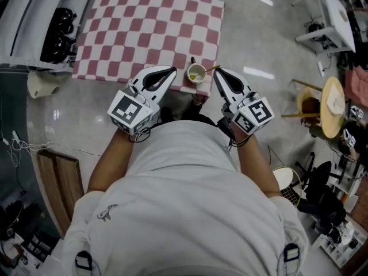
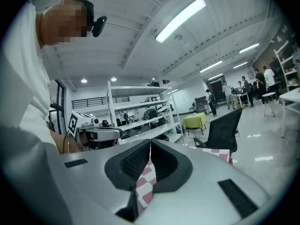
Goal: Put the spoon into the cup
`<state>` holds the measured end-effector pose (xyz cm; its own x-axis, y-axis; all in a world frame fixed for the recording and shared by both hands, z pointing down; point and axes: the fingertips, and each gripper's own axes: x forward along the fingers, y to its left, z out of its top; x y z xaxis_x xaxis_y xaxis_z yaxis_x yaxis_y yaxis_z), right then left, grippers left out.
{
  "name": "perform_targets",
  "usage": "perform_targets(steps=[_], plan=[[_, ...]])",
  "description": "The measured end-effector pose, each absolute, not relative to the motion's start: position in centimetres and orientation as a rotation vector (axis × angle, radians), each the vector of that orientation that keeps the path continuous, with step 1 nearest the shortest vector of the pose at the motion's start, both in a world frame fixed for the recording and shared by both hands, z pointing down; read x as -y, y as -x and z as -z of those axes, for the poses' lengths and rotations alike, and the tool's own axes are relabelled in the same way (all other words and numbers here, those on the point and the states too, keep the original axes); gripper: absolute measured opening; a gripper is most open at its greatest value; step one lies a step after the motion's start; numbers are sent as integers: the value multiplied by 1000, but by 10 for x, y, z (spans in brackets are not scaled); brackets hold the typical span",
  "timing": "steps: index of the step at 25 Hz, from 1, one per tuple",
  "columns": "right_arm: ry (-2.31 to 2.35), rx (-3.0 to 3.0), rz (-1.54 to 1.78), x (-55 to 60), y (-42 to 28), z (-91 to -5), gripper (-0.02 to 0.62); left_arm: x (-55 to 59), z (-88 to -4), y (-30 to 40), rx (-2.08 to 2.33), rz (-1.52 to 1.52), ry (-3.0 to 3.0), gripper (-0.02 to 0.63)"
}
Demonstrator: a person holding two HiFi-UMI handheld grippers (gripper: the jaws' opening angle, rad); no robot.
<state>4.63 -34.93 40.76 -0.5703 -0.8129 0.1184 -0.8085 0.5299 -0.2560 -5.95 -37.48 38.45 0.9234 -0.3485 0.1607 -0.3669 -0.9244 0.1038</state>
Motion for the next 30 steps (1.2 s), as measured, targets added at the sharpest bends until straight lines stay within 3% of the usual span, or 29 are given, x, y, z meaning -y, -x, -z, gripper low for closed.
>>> perform_targets(steps=[17,30], plan=[[1393,-2729,343,300,-32,-374,35,340,-371,82,565,-210,-2987,14],[1167,-2808,315,216,-91,-364,35,257,-356,36,763,-263,-2996,14]])
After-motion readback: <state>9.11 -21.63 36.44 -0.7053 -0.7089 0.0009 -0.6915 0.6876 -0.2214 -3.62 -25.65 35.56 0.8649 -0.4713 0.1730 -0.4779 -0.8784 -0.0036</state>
